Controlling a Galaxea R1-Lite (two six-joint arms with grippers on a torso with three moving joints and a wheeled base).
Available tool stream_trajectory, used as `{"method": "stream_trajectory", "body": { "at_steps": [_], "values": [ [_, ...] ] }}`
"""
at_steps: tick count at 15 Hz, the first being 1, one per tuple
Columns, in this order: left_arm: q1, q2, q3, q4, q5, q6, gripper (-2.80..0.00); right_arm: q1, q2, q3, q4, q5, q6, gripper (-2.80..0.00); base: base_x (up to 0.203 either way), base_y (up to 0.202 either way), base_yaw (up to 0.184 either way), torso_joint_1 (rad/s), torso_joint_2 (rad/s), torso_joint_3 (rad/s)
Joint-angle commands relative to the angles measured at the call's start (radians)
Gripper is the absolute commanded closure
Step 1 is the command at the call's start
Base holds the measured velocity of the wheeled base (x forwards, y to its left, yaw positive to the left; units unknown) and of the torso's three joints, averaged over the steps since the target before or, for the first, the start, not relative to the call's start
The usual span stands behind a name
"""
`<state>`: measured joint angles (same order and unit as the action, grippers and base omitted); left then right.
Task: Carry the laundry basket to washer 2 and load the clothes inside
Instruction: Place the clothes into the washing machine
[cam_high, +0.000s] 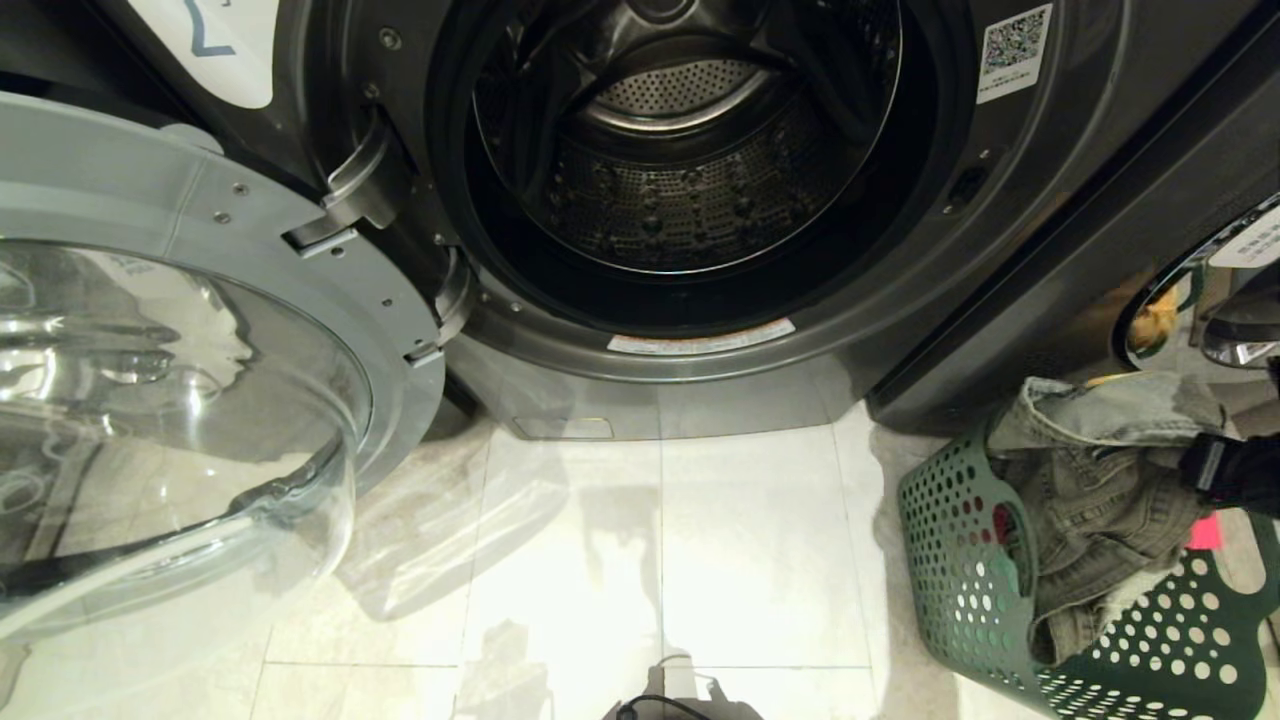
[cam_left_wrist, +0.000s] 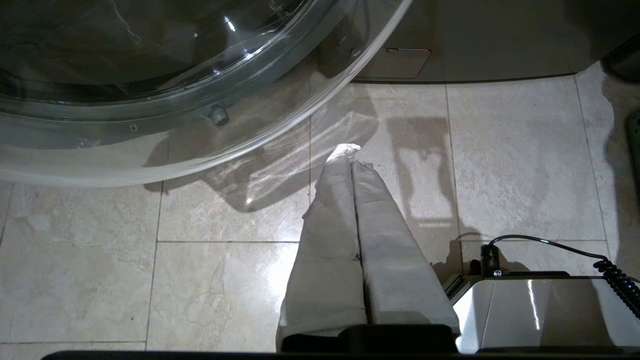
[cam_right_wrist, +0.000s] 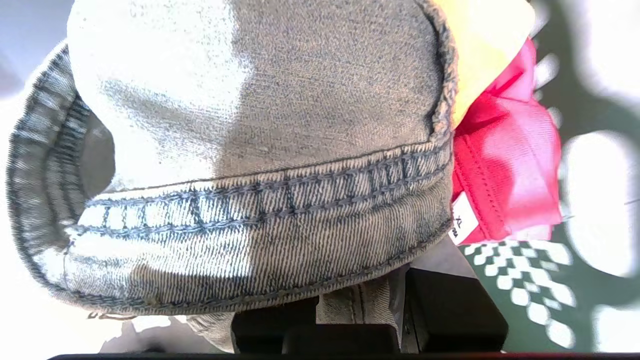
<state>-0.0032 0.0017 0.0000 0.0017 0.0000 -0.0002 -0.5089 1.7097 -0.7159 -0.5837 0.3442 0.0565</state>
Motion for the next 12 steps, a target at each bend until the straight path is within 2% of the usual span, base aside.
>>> {"method": "stream_trajectory", "body": {
  "at_steps": [1,5,8,11,12],
  "values": [
    [0.0,0.0,0.0,0.0,0.0,0.0,0.0,-0.003,-0.3,0.09,0.018,-0.011,-0.032,0.0,0.0,0.0,0.0,0.0,0.0,0.0],
    [0.0,0.0,0.0,0.0,0.0,0.0,0.0,-0.005,-0.621,0.206,0.061,-0.077,-0.109,0.0,0.0,0.0,0.0,0.0,0.0,0.0],
    [0.0,0.0,0.0,0.0,0.0,0.0,0.0,0.006,-0.79,0.242,0.107,-0.084,-0.131,0.0,0.0,0.0,0.0,0.0,0.0,0.0],
    [0.0,0.0,0.0,0.0,0.0,-0.001,0.0,0.104,-0.882,0.248,0.136,-0.058,-0.149,0.0,0.0,0.0,0.0,0.0,0.0,0.0],
    [0.0,0.0,0.0,0.0,0.0,-0.001,0.0,0.128,-0.897,0.246,0.144,-0.05,-0.184,0.0,0.0,0.0,0.0,0.0,0.0,0.0]
  ]
}}
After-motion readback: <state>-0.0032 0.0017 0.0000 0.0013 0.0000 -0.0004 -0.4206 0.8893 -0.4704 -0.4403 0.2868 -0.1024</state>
